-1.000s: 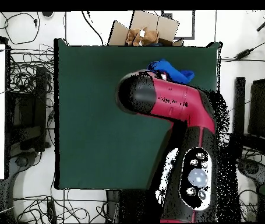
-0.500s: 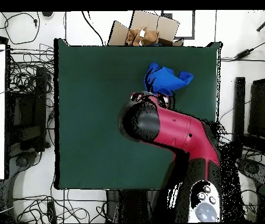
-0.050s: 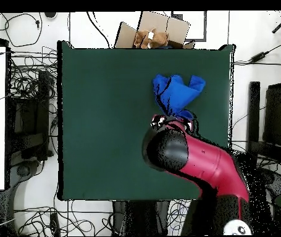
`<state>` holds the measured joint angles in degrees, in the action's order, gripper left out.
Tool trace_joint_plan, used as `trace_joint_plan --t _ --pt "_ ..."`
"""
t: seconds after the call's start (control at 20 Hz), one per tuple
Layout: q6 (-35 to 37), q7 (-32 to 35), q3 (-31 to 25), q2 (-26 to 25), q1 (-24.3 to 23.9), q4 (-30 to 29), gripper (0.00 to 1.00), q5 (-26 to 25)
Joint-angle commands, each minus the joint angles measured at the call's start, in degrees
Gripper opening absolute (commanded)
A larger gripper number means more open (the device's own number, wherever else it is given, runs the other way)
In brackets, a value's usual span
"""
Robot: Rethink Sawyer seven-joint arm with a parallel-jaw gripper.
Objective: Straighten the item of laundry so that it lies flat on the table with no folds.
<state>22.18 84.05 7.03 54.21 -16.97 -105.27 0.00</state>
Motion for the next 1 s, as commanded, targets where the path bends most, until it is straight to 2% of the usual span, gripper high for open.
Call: trace_joint_plan --t 0.05,0.3,0.6,0.9,1.0 --pt "-4.8 6.6 -7.2 3.7 -3.1 -12.7 0.00 0.4" --pt "-6.5 6.0 -7.2 6.8 -4.2 -16.4 0.00 -1.4" --pt "-11.3 8.4 -7.0 4.6 -4.0 -17.9 0.00 -2.6" --pt "-10.0 9.6 -4.2 3.5 -0.5 -16.6 0.00 -1.9" --pt "-6.2 9.1 -4.1 5.1 0.1 -15.9 0.00 -0.9"
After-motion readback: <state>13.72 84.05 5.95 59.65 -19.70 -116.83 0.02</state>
